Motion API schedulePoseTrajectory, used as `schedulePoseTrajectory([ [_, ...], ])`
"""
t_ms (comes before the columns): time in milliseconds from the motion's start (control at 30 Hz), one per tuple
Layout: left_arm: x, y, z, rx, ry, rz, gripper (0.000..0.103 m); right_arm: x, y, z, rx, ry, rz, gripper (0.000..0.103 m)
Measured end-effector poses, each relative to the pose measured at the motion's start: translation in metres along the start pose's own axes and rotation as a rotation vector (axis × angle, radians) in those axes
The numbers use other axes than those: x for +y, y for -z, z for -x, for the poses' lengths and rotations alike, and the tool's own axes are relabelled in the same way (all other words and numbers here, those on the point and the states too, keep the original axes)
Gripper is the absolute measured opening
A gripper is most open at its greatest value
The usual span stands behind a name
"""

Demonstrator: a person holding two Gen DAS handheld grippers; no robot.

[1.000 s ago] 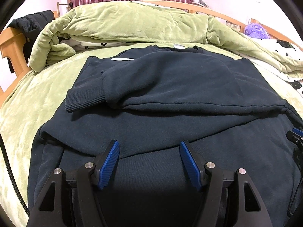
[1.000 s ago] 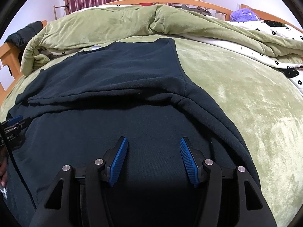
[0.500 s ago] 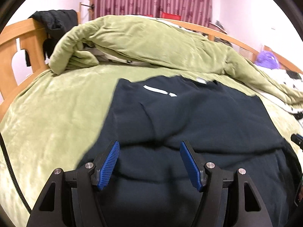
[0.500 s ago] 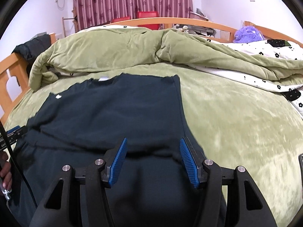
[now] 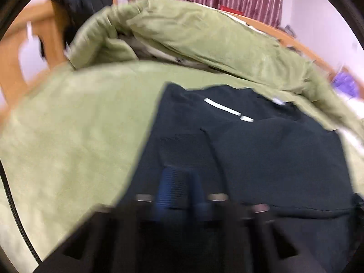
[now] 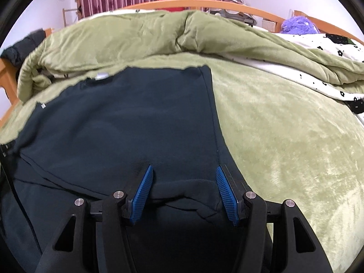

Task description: Fold small clothes

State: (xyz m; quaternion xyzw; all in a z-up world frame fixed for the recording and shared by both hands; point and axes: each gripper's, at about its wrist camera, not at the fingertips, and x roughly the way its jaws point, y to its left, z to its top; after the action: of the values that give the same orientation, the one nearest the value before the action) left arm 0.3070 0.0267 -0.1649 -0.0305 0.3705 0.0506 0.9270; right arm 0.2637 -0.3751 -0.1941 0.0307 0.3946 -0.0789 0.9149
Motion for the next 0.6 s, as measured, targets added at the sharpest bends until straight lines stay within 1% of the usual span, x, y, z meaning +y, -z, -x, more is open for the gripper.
schedulePoseTrajectory([
  [33, 0.000, -0.004, 0.002, -0.033, -0.006, -0.022, 0.007, 0.000, 0.002, -0.004, -0.003, 0.022, 0.013, 0.058],
  [100, 0.006, -0.010, 0.004, -0.051, -0.009, -0.007, 0.007, 0.000, 0.004, -0.005, -0.008, 0.027, 0.009, 0.059],
  [167, 0.010, -0.011, 0.004, -0.051, -0.022, -0.007, 0.007, 0.000, 0.004, -0.005, -0.009, 0.033, 0.012, 0.059],
  [267, 0.011, -0.007, 0.003, -0.065, -0.086, -0.028, 0.006, 0.001, 0.004, -0.005, -0.007, 0.047, 0.019, 0.061],
  [300, 0.012, -0.005, 0.003, -0.059, -0.084, -0.027, 0.006, 0.001, 0.004, -0.006, -0.007, 0.049, 0.019, 0.061],
  [400, 0.020, -0.001, 0.002, 0.003, 0.013, 0.010, 0.006, 0.000, 0.004, -0.005, -0.005, 0.046, 0.011, 0.061],
  [433, 0.022, 0.001, 0.004, 0.012, 0.031, 0.020, 0.006, -0.001, 0.004, -0.003, -0.006, 0.044, 0.006, 0.061],
  [533, 0.021, 0.007, 0.015, 0.021, 0.046, -0.007, 0.009, -0.003, 0.004, 0.003, -0.006, 0.054, -0.001, 0.061],
  [567, 0.020, 0.009, 0.019, 0.021, 0.051, -0.016, 0.015, -0.003, 0.006, 0.008, -0.010, 0.063, 0.001, 0.061],
  [600, 0.019, 0.011, 0.024, 0.022, 0.059, -0.024, 0.024, -0.004, 0.007, 0.012, -0.015, 0.068, 0.004, 0.061],
])
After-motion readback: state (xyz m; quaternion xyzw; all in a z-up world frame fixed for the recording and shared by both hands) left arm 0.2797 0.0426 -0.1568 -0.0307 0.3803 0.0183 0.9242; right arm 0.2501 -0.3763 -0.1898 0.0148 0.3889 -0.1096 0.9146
